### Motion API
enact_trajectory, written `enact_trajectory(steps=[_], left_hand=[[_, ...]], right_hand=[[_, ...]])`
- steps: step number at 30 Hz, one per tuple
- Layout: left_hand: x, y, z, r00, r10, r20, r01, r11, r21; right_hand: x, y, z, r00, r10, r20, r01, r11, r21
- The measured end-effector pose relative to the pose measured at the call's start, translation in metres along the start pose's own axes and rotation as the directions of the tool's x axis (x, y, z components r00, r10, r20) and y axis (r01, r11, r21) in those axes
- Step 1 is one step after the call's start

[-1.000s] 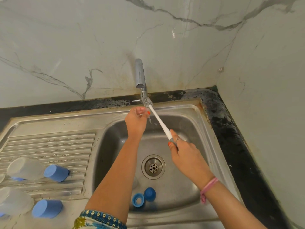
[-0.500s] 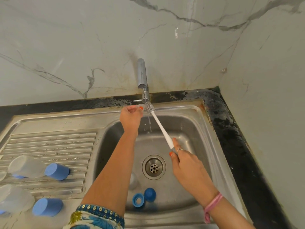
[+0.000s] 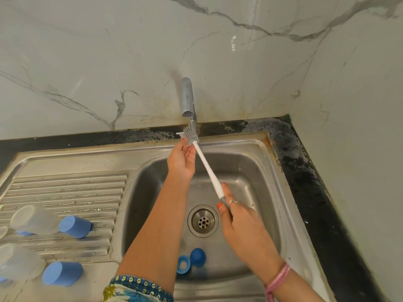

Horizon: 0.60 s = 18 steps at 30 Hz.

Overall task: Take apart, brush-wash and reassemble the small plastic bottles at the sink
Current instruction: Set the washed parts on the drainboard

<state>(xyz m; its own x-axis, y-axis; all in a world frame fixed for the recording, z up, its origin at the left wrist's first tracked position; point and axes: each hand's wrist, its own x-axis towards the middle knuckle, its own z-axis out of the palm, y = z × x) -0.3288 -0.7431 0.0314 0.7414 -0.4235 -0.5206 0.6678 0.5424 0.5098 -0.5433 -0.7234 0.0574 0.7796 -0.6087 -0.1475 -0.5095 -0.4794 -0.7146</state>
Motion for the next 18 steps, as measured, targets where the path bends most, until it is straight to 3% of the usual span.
enact_trajectory(steps=[5, 7, 15, 18], left_hand=[[-0.013, -0.011, -0.003, 0.988, -0.050, 0.145, 0.027, 0.987, 0.157], [-0.013, -0.011, -0.001, 0.989, -0.032, 0.144, 0.016, 0.994, 0.111], [-0.008, -0.012, 0.003, 0.996, -0.017, -0.091, 0.011, 0.998, -0.067], [0.002, -0.001, 0.003, 0.990, 0.000, -0.143, -0.003, 1.000, -0.026]], right_hand=[[0.027, 0.004, -0.009, 0.998, 0.061, -0.030, -0.061, 0.998, 0.011], [0.029, 0.001, -0.013, 0.998, 0.052, -0.033, -0.052, 0.999, 0.001], [0.006, 0.003, -0.005, 0.998, 0.061, 0.031, -0.062, 0.998, 0.018], [-0.011, -0.001, 0.001, 0.994, 0.075, 0.085, -0.077, 0.997, 0.018]])
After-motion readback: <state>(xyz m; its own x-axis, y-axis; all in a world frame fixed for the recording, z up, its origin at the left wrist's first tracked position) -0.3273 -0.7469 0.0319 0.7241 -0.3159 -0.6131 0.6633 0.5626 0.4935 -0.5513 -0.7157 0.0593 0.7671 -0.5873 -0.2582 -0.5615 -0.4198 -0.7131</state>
